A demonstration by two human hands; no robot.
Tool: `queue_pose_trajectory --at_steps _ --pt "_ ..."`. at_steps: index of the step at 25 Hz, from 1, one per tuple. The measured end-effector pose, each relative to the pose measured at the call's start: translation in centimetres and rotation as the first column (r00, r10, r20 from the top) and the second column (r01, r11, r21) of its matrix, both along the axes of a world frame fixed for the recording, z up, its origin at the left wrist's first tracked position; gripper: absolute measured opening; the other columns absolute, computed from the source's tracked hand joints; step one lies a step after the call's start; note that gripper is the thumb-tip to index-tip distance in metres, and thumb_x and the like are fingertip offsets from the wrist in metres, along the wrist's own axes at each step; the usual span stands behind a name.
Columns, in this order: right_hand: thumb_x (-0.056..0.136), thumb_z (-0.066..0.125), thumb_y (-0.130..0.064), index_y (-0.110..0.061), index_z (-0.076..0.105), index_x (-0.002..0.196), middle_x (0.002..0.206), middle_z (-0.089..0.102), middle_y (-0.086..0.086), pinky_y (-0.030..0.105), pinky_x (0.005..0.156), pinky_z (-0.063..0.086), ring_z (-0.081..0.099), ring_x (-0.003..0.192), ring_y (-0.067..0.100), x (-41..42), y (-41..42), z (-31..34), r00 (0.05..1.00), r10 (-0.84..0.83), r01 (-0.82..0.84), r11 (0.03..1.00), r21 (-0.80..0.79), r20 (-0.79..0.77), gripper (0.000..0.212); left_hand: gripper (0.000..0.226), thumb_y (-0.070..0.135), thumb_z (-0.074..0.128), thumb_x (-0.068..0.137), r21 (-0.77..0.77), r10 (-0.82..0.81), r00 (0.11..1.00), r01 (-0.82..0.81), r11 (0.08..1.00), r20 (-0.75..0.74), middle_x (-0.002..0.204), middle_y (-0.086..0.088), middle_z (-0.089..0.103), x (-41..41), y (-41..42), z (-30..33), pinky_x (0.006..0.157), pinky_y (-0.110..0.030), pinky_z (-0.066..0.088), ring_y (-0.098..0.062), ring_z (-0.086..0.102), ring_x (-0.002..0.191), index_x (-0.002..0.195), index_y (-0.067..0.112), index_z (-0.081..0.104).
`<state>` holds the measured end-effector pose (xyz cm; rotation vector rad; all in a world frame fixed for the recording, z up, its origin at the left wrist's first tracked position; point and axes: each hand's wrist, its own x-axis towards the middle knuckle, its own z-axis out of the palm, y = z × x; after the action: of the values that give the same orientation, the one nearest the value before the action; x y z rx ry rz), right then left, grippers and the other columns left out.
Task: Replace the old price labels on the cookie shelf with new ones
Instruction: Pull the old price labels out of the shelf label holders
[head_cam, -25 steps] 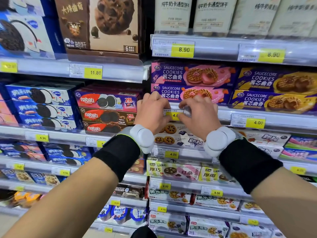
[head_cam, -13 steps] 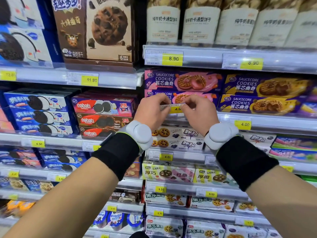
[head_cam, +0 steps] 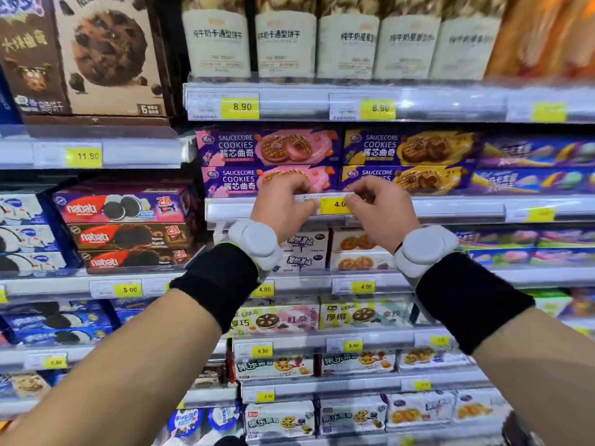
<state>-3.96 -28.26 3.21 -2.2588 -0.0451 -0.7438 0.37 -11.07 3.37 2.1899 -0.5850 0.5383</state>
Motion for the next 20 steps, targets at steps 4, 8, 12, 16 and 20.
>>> queue_pose_trajectory --at_steps 4,8,12,16,20 --pt "0.088 0.059 -0.016 -0.018 0.065 0.099 0.079 0.06 -0.009 0.023 0.057 0.045 0.053 0.065 0.009 -0.5 -3.0 -0.8 1.0 0.006 -0.008 0.998 -0.062 -0.023 0.013 0.012 0.02 0.072 0.08 0.003 -0.052 0.999 0.052 0.999 -0.01 0.087 0.004 0.062 0.3 -1.6 -0.6 0.075 -0.026 0.042 -0.014 0.055 0.086 0.091 0.017 0.069" --pt "0.088 0.063 -0.017 -0.018 0.061 0.113 0.108 0.058 0.002 0.031 0.085 0.043 0.052 0.097 0.021 0.2 -5.3 -2.2 0.998 -0.052 0.045 0.971 -0.235 -0.026 0.026 0.009 0.02 0.072 0.081 -0.048 -0.07 0.995 0.066 0.997 -0.073 0.087 0.005 0.063 0.9 -2.3 -1.0 0.073 -0.023 0.039 -0.012 0.055 0.082 0.088 0.021 0.066" --pt "0.085 0.067 -0.017 -0.017 0.057 0.12 0.124 0.051 0.009 0.04 0.1 0.039 0.042 0.116 0.03 1.0 -5.5 -3.1 0.996 -0.092 0.084 0.923 -0.375 -0.002 0.037 0.008 0.02 0.072 0.08 -0.045 -0.062 0.993 0.057 0.997 -0.096 0.081 0.008 0.062 1.7 -2.4 -1.1 0.071 -0.027 0.045 -0.015 0.058 0.078 0.084 0.022 0.065" --pt "0.081 0.069 -0.018 -0.017 0.056 0.117 0.118 0.051 0.009 0.044 0.093 0.042 0.043 0.107 0.031 1.7 -5.4 -3.8 0.991 -0.122 0.13 0.89 -0.438 0.048 0.038 0.007 0.019 0.072 0.078 -0.101 -0.052 0.991 0.04 0.994 -0.125 0.082 0.002 0.067 2.3 -2.0 -1.1 0.072 -0.035 0.053 -0.014 0.059 0.069 0.083 0.02 0.067" --pt "0.08 0.071 -0.023 -0.018 0.056 0.114 0.117 0.052 0.007 0.044 0.088 0.041 0.044 0.106 0.032 2.0 -5.6 -4.3 0.983 -0.154 0.184 0.853 -0.488 0.1 0.037 0.01 0.014 0.072 0.079 -0.17 -0.073 0.983 0.044 0.984 -0.17 0.077 0.001 0.067 2.7 -1.7 -0.8 0.065 -0.048 0.059 -0.023 0.063 0.06 0.079 0.021 0.065"
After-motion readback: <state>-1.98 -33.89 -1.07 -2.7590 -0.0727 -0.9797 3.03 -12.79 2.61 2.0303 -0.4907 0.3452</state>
